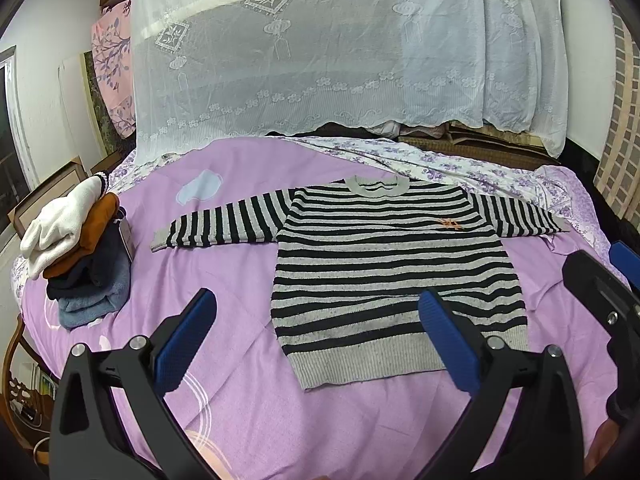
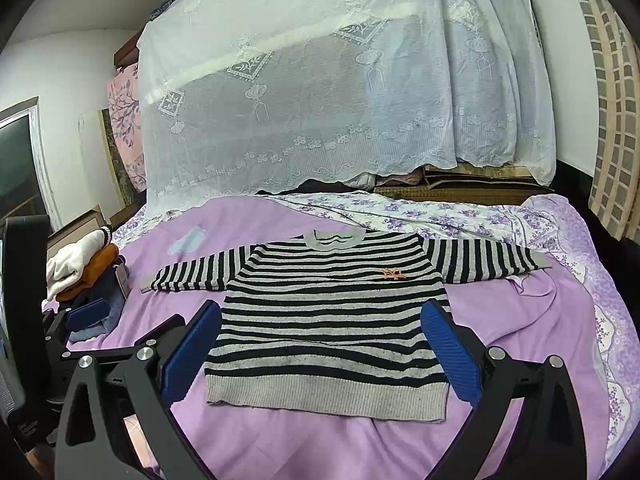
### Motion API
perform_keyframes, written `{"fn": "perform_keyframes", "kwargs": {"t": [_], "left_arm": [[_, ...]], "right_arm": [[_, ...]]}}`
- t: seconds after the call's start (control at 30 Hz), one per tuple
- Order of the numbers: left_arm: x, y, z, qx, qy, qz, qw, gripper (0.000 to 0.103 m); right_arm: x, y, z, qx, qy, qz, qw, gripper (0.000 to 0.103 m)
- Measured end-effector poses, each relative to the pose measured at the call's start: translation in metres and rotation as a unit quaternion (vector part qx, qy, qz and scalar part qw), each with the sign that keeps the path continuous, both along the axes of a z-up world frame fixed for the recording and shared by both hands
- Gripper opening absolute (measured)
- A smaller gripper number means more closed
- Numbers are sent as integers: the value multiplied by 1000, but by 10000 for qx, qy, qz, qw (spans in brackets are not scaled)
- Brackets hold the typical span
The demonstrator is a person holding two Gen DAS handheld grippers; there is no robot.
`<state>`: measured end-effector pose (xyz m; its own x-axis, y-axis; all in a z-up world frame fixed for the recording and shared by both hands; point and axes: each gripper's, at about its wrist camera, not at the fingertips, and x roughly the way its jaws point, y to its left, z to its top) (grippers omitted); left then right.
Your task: Fold small clothes
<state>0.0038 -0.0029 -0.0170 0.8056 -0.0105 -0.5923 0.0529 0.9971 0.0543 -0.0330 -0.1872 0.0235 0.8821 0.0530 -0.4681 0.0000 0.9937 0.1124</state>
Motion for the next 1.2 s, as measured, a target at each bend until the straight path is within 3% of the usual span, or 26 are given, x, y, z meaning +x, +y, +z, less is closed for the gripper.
{"fn": "perform_keyframes", "kwargs": {"t": [1.2], "left_arm": [[3, -2, -9, 18, 115, 7, 9999, 99]], "right_arm": [[0, 0, -2, 44, 2, -9, 10000, 100]]}}
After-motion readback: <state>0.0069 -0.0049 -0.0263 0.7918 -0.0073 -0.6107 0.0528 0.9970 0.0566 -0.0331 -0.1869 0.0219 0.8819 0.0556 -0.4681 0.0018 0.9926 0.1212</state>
